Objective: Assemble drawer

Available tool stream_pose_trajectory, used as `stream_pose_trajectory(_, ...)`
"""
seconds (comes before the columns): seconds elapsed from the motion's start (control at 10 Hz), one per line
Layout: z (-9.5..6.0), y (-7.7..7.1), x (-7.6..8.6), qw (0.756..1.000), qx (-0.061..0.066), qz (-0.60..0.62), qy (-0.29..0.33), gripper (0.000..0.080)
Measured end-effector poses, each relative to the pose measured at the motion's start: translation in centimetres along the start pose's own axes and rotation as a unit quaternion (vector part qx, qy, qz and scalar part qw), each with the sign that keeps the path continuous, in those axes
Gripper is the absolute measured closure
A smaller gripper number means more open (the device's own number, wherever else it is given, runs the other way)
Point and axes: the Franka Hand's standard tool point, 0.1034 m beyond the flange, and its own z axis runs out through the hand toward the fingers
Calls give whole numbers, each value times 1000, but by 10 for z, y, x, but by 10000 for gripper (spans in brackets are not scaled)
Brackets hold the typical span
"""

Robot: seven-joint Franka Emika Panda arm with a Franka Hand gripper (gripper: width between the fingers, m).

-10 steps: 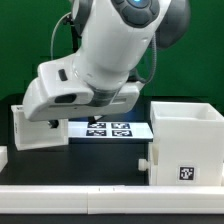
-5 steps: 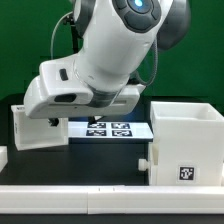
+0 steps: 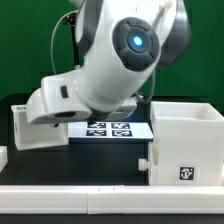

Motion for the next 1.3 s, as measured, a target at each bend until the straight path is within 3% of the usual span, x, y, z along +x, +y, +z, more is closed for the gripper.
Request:
stream_pose_trajectory(0.3,4,1,4,1000,1,-2,-18,145)
stream_pose_trajectory(0.6,30,10,-5,999,6,-2,-35,145)
stream_pose_trajectory(0.8,29,11,-5,999,8,-3,-32,145)
stream_pose_trajectory(0.9,29,11,-5,999,8,-4,-32,258)
stream_pose_trajectory(1.0,29,11,-5,999,8,-4,-32,258)
stream_pose_trajectory(1.1,30,10,-4,999,8,-4,-32,442)
stream_pose_trajectory(1.2,30,10,-4,999,8,-4,-33,576)
stream_pose_trajectory(1.3,30,10,-4,999,8,-5,-33,576)
